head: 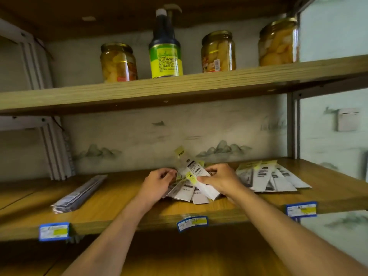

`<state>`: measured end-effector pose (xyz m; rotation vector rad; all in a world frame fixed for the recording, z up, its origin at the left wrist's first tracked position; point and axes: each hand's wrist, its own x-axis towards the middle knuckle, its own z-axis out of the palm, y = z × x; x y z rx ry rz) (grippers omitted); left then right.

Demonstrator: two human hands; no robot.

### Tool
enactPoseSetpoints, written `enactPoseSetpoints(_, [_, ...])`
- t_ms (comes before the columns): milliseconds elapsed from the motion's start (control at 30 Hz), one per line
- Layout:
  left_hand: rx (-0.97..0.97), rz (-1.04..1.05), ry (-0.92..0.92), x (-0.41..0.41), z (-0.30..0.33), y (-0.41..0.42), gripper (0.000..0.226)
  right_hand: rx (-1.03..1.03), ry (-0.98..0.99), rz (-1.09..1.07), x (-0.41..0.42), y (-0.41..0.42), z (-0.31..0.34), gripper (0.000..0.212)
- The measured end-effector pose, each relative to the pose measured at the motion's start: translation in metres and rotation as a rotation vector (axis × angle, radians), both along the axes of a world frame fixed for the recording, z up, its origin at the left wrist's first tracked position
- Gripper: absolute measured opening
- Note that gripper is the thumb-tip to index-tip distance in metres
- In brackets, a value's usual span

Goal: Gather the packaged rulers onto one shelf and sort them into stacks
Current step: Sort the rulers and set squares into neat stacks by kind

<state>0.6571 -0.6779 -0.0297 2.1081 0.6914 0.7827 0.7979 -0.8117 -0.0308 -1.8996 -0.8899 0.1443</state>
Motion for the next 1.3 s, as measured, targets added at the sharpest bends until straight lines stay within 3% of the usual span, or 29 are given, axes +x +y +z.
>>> enactPoseSetpoints(100, [-0.026, -0.009, -0.031, -0.003, 0.003, -0.006, 0.024, 0.083, -0.025, 0.017, 0.0, 0.0, 0.0, 0.038])
enactPoseSetpoints(333, [-0.054, -0.084, -0.137, -0.011, 0.007, -0.018, 0.027, 0.202, -0.282, 0.018, -0.009, -0.003, 0.002, 0.03])
enactPoseSetpoints(600, [-0.118, -0.119, -0.357, -0.016, 0.012, -0.024, 0.014, -0.022, -0.747, 0.065, -0.042, 0.01, 0.006, 0.047])
enactPoseSetpoints(767, [-0.291, -0.038, -0.431, -0.016, 0.017, -0.014, 0.013, -0.046, -0.625, 0.256, -0.044, 0.011, 0.016, 0.045])
enactPoseSetpoints(900, [-0.409, 0.08, -0.49, -0.026, 0.013, 0.004, 0.015, -0.045, -0.519, 0.117, -0.012, 0.0, 0.013, 0.04])
enactPoseSetpoints(1000, [-0.471, 0.155, -0.519, -0.028, 0.008, 0.01, 0.022, -0.22, -0.434, 0.021, 0.001, 0.001, 0.001, 0.045])
enactPoseSetpoints(1100, [-0.438, 0.097, -0.441, -0.026, 0.006, 0.008, 0.023, -0.33, -0.409, 0.019, -0.002, 0.009, -0.002, 0.048])
enactPoseSetpoints(1300, [-0.479, -0.001, -0.528, -0.031, 0.009, 0.009, 0.023, -0.214, -0.377, 0.037, 0.011, 0.011, -0.004, 0.039])
